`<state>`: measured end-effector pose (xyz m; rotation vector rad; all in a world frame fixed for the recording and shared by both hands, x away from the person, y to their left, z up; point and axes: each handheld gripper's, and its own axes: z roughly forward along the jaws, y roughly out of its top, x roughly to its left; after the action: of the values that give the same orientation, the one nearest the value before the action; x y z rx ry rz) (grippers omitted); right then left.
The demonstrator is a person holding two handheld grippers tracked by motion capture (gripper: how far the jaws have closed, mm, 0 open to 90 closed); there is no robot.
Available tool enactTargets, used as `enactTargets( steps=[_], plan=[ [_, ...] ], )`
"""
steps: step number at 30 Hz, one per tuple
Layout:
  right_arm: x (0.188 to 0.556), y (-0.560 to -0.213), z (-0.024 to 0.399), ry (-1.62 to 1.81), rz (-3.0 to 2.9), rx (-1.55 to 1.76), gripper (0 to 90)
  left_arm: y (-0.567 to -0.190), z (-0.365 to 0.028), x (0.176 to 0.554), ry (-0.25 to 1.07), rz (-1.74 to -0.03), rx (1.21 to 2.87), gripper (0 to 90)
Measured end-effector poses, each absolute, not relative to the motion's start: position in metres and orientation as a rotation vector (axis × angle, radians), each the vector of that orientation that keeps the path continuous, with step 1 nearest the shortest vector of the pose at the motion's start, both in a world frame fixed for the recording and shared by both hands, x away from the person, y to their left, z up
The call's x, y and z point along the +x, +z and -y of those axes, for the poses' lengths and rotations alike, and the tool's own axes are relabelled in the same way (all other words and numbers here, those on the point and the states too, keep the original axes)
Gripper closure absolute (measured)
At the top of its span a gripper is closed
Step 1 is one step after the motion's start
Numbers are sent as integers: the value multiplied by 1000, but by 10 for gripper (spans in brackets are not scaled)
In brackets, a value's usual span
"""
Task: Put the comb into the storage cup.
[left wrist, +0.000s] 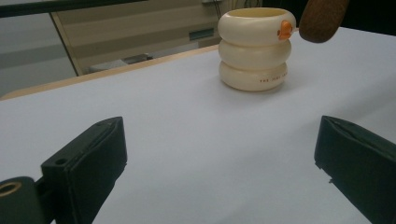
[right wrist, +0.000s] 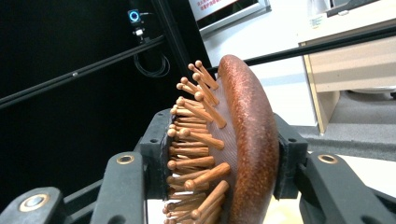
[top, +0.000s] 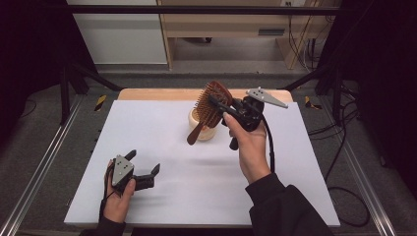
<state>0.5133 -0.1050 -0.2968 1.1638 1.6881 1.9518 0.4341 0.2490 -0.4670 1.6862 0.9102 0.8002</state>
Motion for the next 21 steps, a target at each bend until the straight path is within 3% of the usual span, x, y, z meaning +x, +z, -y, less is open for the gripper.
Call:
enactTargets(
  steps=[21],
  plan=[
    [554,-283,112,1942,-1585,1246,509,-468,-247,434,797,-903,1694,24]
  ],
)
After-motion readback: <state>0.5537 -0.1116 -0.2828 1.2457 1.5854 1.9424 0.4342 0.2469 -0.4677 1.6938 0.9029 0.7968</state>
